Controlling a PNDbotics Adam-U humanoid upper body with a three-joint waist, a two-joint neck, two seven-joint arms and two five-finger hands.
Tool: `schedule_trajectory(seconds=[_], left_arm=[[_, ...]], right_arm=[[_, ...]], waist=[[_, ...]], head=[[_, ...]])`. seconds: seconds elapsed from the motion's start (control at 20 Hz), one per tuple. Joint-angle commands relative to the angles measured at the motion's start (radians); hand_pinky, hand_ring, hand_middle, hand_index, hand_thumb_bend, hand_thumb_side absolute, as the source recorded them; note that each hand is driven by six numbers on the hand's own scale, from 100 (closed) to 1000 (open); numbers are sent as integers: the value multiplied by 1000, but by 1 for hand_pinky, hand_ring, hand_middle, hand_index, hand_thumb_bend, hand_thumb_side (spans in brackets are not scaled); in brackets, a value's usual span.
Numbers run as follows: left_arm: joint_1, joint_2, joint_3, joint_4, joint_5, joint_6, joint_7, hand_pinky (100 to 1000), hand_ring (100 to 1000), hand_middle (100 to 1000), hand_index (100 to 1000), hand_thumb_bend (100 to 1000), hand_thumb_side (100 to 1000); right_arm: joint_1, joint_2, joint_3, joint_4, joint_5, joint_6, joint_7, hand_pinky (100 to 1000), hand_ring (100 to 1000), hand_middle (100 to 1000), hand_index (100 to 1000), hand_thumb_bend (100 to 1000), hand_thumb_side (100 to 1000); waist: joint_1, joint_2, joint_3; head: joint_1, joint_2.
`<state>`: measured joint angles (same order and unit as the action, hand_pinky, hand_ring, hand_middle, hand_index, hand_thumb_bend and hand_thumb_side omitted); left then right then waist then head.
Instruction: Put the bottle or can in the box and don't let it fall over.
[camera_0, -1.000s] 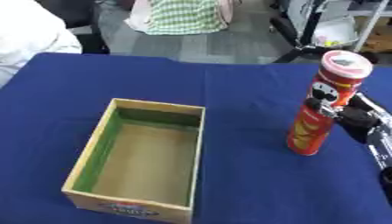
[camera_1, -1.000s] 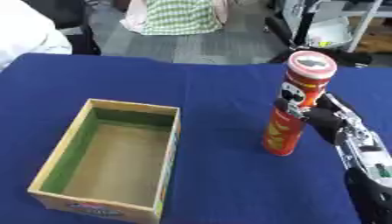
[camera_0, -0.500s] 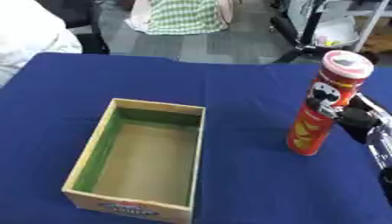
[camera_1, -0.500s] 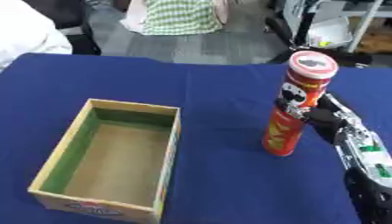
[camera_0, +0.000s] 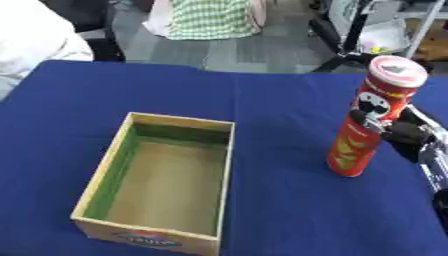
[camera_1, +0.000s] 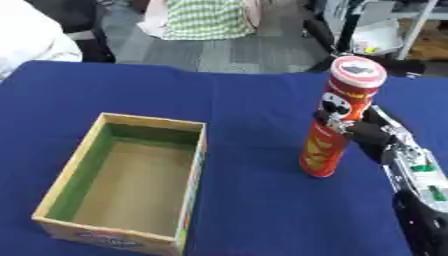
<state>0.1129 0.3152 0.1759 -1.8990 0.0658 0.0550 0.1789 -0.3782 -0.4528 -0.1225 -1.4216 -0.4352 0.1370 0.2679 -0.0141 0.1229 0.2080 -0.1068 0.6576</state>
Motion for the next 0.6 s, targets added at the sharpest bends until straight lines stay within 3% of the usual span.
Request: schedule_trajectory(seconds=[0.05, 0.6], left_arm=[[-3, 10, 7, -14, -1, 0, 0, 925, 767, 823, 823, 100, 733], [-3, 14, 5, -14, 1, 0, -3, 925, 766, 823, 823, 100, 732]], right_arm=[[-20, -29, -4, -30, -3, 2, -4, 912, 944, 985, 299, 355, 100], [-39, -45, 15, -106, 11, 20, -19, 911, 941, 982, 285, 355, 100]], waist=[[0, -8, 0], [-1, -12, -1]], head=[[3, -6], [7, -3]])
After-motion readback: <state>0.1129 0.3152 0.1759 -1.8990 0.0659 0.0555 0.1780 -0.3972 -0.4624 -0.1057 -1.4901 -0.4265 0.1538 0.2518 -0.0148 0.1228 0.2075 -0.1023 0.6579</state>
